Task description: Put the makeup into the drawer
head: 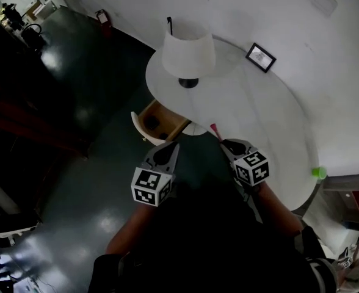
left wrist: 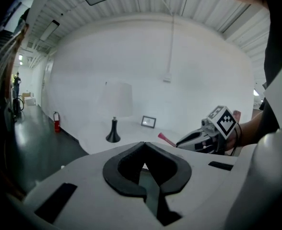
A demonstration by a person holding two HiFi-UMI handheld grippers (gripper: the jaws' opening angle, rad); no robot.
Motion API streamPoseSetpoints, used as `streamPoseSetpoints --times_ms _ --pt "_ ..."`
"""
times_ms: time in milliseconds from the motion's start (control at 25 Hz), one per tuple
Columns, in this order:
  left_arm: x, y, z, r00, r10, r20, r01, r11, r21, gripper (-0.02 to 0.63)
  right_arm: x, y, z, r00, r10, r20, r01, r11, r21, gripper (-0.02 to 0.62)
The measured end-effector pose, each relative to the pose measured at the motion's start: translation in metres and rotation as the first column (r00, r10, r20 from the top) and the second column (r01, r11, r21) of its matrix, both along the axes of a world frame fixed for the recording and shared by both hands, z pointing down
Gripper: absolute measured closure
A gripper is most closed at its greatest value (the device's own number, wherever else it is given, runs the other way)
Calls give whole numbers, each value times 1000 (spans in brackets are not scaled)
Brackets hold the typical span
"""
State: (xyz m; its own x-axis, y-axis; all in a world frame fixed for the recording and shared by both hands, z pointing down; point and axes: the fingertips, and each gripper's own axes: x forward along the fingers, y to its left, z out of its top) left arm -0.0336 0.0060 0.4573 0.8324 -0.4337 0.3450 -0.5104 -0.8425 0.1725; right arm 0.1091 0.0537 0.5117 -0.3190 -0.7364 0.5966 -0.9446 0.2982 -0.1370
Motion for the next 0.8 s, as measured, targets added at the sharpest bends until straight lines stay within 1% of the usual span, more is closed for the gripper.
streamPoseSetpoints --times_ms 200,400,560,680,800 --pt "-53 -15 -4 994 -104 -15 104 995 -4 595 -61 -24 5 993 -116 3 116 993 -17 549" --pt "-85 -22 5 980 -196 -18 196 980 -35 595 -106 -44 9 973 -231 9 231 973 -30 549" --pt "-96 -31 17 967 -256 -7 255 966 -46 595 -125 -64 15 951 -308 18 308 951 -30 549" --pt "-99 -44 19 950 -311 -13 309 949 -65 595 -130 -82 18 938 -344 32 345 938 -31 549" --pt "-100 -60 16 938 -346 -20 343 935 -87 595 -132 -101 22 927 -371 45 373 927 -40 549"
